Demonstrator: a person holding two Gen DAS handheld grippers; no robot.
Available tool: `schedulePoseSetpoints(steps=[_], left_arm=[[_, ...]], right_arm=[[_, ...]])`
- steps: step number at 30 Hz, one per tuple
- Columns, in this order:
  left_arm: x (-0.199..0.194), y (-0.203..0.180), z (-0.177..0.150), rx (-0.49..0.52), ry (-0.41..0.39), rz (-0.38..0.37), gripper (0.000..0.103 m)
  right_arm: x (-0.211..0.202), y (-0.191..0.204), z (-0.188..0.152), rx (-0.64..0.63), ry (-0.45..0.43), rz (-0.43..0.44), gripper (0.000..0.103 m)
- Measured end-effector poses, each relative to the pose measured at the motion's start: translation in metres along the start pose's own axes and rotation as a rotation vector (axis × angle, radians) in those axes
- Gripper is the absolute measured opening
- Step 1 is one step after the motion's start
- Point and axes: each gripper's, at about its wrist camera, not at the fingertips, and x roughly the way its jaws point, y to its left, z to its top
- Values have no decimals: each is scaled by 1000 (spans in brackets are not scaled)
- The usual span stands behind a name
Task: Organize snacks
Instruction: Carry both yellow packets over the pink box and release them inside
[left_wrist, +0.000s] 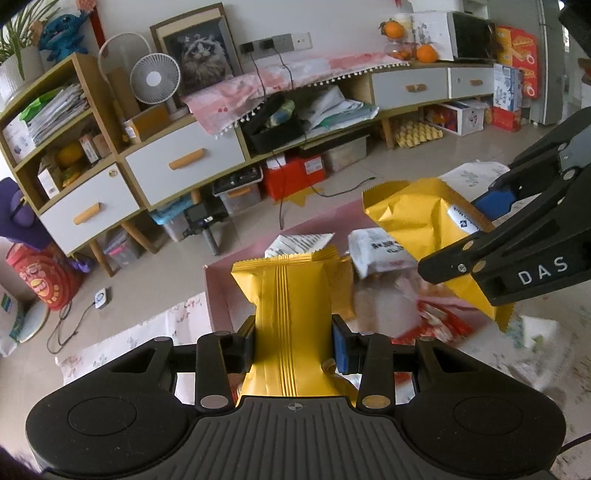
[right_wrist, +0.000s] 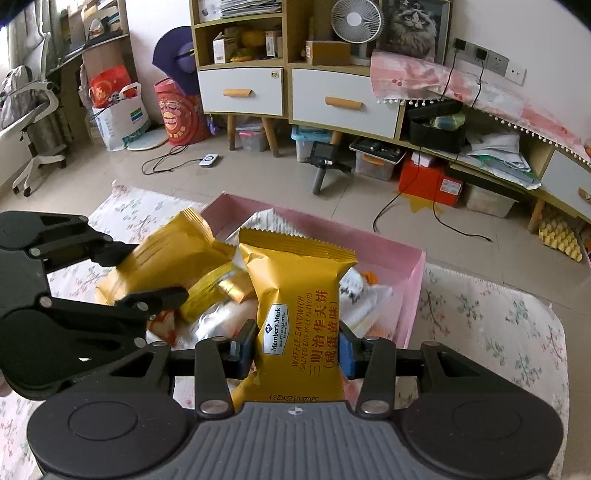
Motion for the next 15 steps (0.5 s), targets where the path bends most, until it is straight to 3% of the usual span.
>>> schedulePoseSetpoints(steps=[15], left_arm=[[41, 12, 4, -23, -11, 20, 37]], right_arm=[[36, -12, 11, 17, 12, -21, 24]])
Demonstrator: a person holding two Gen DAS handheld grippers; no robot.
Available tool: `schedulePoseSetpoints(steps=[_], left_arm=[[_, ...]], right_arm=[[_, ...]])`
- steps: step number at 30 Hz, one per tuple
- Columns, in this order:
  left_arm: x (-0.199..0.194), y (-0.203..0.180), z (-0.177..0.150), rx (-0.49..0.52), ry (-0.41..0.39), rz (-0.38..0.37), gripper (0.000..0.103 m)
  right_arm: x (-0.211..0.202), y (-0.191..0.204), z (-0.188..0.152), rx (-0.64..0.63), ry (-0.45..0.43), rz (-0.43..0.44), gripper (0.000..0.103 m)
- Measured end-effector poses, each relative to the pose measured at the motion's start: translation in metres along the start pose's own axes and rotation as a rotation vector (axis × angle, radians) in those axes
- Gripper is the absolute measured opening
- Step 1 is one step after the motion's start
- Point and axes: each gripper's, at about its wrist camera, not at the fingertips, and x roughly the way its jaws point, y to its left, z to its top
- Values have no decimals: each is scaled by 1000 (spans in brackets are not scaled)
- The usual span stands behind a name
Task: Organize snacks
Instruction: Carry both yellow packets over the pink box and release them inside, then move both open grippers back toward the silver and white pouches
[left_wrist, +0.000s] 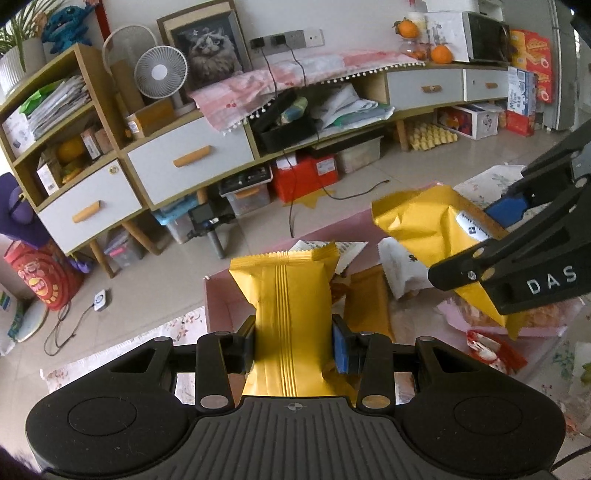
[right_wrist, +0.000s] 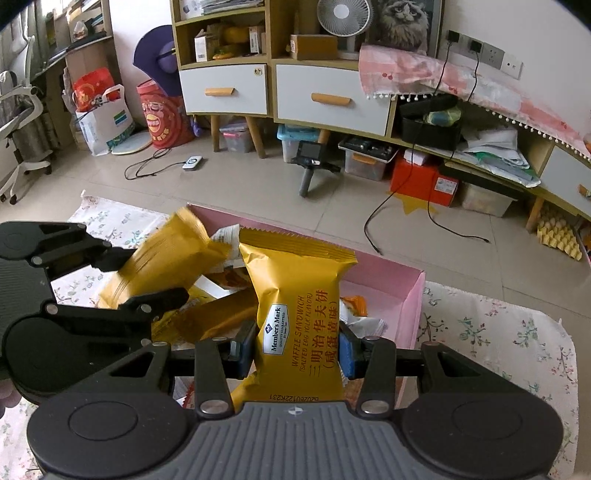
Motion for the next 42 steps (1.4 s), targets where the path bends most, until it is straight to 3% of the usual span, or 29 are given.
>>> schedulePoseSetpoints(steps=[6, 9, 11, 18, 31, 35, 42], left_arm=[[1, 2, 1, 1, -14, -10, 44], [-1, 0, 0, 9, -20, -2, 68], [-7, -2, -1, 15, -26, -2, 70], [-36, -1, -9, -28, -13, 2, 91], [-100, -8, -31, -88, 25, 56, 97], [-115, -13, -41, -139, 73, 95, 98], [-132, -26, -67, -178, 128, 97, 98]], right_arm=[[3, -2, 0, 7, -2, 2, 26], [-1, -3, 0, 20, -12, -1, 40], [-5, -4, 1, 32, -24, -6, 52], [-29, -7, -13, 67, -40, -23, 72], [-79, 10, -46, 86, -38, -48, 83], [-93, 18, -58, 85, -37, -62, 84], [-112, 33, -85, 91, -39, -65, 86]])
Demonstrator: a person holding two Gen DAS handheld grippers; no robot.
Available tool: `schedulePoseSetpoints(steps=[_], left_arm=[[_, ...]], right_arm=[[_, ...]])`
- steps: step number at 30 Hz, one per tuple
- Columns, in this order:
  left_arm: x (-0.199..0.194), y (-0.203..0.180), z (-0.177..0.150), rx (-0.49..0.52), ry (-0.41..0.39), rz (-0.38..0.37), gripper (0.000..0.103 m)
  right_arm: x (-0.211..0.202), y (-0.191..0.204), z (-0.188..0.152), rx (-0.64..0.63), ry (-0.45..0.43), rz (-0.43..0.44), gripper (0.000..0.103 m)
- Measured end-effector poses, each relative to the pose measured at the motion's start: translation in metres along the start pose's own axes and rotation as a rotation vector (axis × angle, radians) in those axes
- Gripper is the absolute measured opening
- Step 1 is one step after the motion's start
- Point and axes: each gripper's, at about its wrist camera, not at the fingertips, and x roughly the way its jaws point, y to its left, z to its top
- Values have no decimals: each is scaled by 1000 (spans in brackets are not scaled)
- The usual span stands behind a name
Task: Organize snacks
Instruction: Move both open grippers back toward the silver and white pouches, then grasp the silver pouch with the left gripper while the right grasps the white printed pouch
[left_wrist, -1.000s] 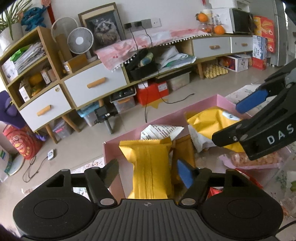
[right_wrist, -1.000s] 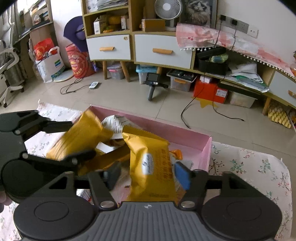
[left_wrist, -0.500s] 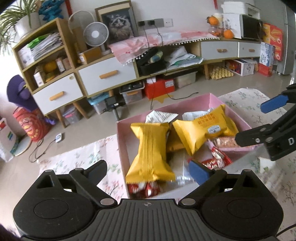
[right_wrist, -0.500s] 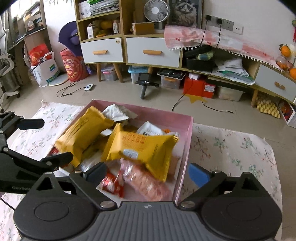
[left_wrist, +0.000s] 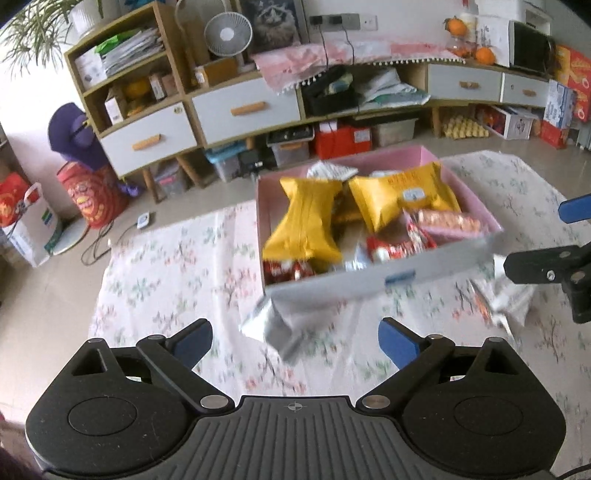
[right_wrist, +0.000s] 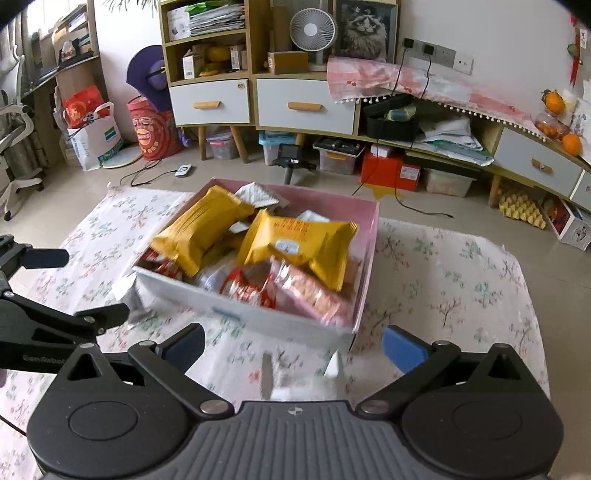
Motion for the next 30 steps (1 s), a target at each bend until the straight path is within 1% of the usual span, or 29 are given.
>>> schedulePoseSetpoints(steps=[3, 7, 10, 12, 14, 17, 22, 25, 30], left_arm=[[0, -2, -13, -23, 6, -1, 98], [10, -2, -34, -115, 3, 38, 98], [20, -1, -40, -155, 14, 33, 98], [27, -1, -42, -176, 10, 31, 98], [35, -3, -44, -185, 10, 28, 98], [45, -6, -45, -178, 0, 44, 98], [58, -3, -45, -206, -11, 60, 98], [64, -2, -45, -223, -24, 61, 98], [74, -2, -46, -221, -46, 63, 98]], right_arm=[[-3, 1, -11, 14, -2, -5, 86], [4, -2, -31, 42, -2, -32, 86], [18, 0, -40, 20, 39, -68, 86], [21, -2, -42, 22, 26, -80, 86], [26, -7, -46, 46, 19, -77, 86], [33, -11, -50, 69, 17, -80, 86], [46, -11, -57, 73, 30, -69, 86], [52, -9, -59, 62, 23, -73, 86], [61, -9, -61, 59, 15, -69, 86]])
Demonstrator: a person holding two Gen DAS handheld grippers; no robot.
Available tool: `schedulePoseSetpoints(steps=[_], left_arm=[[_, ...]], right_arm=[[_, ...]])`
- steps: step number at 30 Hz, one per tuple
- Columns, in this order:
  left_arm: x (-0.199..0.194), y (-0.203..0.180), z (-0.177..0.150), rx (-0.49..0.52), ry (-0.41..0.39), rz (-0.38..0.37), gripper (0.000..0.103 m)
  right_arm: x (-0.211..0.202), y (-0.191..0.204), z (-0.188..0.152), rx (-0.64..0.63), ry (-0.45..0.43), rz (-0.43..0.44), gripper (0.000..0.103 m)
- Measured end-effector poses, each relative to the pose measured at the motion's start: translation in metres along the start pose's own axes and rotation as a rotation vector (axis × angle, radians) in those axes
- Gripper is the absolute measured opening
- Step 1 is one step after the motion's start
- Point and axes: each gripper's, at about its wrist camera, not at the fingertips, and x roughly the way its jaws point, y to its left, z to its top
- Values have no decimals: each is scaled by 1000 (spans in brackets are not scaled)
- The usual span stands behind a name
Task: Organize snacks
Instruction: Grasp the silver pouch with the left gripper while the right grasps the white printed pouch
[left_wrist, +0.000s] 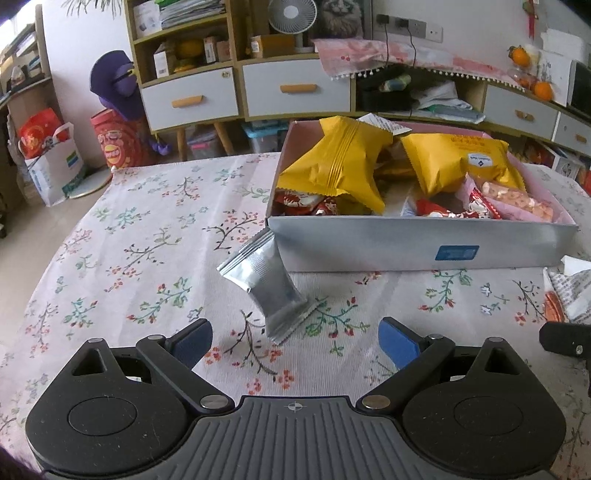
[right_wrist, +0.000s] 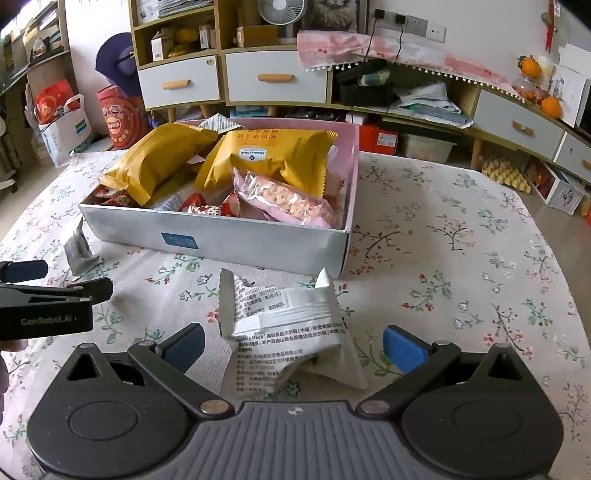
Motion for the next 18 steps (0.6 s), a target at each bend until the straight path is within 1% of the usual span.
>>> schedulePoseSetpoints(steps=[4, 10, 14, 17, 18], left_arm=[[3, -2, 2, 2, -21, -10, 96], [7, -3, 4, -8, -32, -30, 95], [8, -3, 6, -16, -36, -53, 86], [8, -4, 8, -9, -35, -66, 76], [8, -4, 9, -7, -36, -68, 71]], right_arm=[[7, 0, -1, -5, 8, 1, 86], [11, 1, 0, -3, 12, 1, 86], [13, 2, 2, 0, 9, 2, 86], [14, 2, 3, 1, 7, 2, 86], [14, 2, 4, 1, 7, 1, 86]])
